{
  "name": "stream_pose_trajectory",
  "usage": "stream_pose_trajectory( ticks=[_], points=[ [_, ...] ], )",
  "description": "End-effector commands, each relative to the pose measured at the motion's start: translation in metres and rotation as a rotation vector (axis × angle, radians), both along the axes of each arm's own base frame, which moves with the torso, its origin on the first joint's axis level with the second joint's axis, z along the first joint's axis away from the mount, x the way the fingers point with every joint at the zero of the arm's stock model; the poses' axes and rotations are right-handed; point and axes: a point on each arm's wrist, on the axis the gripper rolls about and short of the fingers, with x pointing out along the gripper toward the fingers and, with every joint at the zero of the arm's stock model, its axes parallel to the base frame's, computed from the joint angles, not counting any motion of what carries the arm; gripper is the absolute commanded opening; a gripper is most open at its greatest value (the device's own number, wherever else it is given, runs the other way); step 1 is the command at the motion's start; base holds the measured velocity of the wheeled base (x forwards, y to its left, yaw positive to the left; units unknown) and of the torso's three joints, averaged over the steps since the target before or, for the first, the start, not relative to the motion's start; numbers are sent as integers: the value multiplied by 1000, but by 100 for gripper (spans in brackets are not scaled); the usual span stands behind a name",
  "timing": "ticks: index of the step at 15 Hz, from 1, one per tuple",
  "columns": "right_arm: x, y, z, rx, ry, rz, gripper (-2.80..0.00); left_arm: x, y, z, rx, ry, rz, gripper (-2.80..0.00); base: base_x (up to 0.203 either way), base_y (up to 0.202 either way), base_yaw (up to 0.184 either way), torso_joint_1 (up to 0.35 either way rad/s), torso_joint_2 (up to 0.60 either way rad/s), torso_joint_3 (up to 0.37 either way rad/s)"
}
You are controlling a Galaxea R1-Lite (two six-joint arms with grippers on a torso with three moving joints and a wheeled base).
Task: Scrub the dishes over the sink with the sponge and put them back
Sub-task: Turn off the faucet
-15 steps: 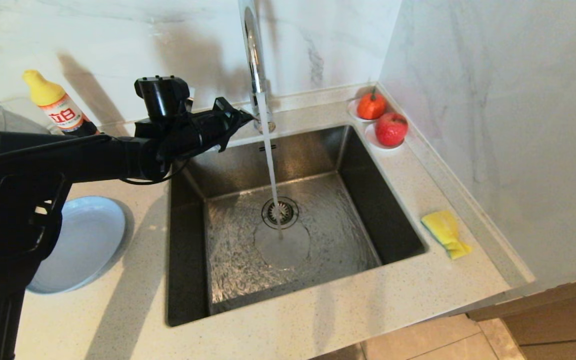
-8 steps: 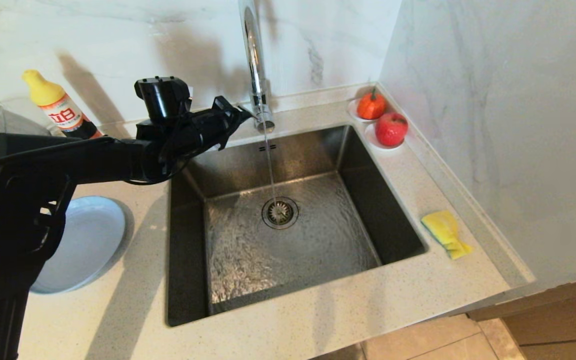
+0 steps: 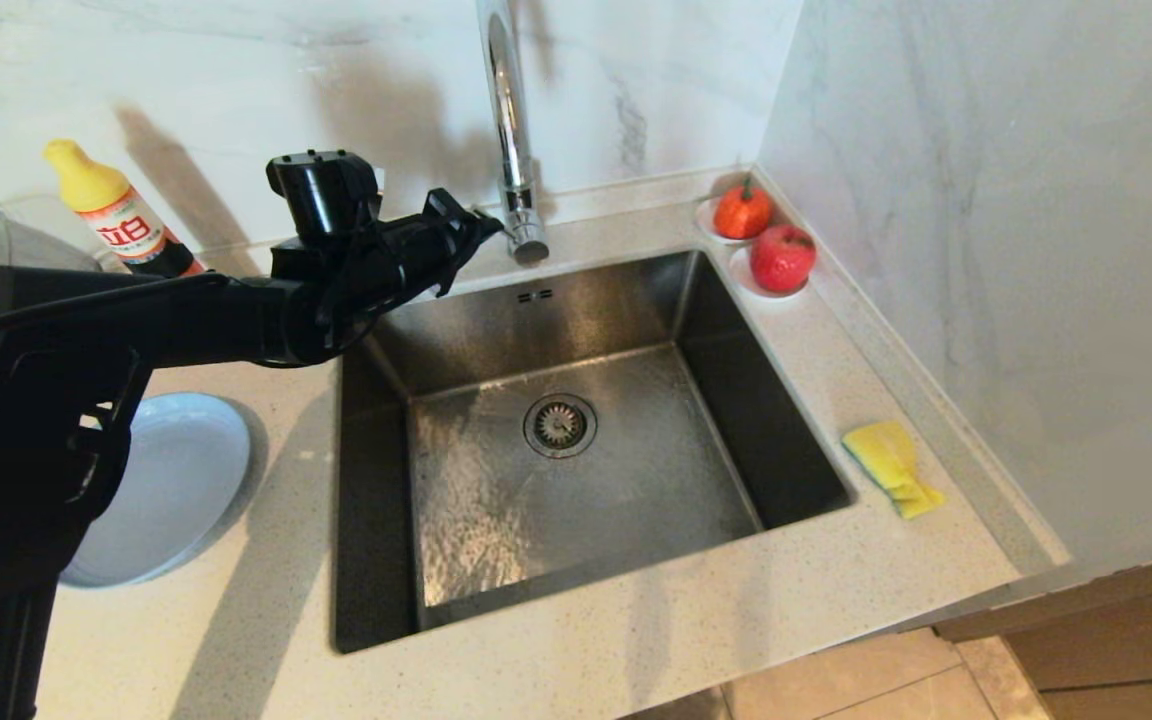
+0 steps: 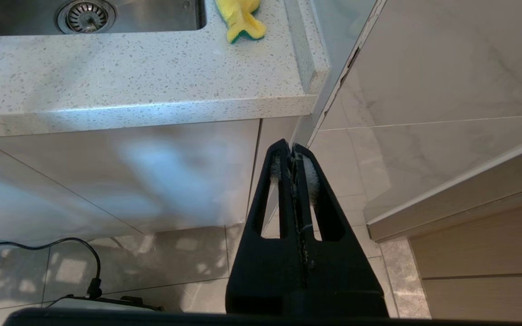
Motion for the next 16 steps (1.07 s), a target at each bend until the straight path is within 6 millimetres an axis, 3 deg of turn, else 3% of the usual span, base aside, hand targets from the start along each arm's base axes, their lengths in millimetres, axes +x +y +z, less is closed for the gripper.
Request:
stream_pose_trajectory(
  ticks=[1, 4, 6, 9, 12, 16],
  points=[
    [0, 0, 0, 0, -1, 0, -280, 2, 2, -1, -3, 2, 7, -280, 0, 0, 0, 0, 0, 0],
    [0, 0, 0, -1, -1, 1, -280, -4, 3, 8, -8, -11, -1, -280, 0, 0, 0, 0, 0, 0],
    [0, 0, 0, 0, -1, 1, -280, -22, 5, 25, -12, -18, -17, -280, 0, 0, 0, 0, 0, 0],
    [0, 0, 0, -1, -1, 1, -280, -64, 1, 47, -7, -19, -82, -280, 0, 0, 0, 0, 0, 0],
    [0, 0, 0, 1, -1, 1, -280, -106, 0, 48, 8, 23, -117, -280, 0, 0, 0, 0, 0, 0],
    [0, 0, 0, 0, 0, 1, -280, -181, 20, 70, 54, -41, -108, -280, 0, 0, 0, 0, 0, 0]
  ],
)
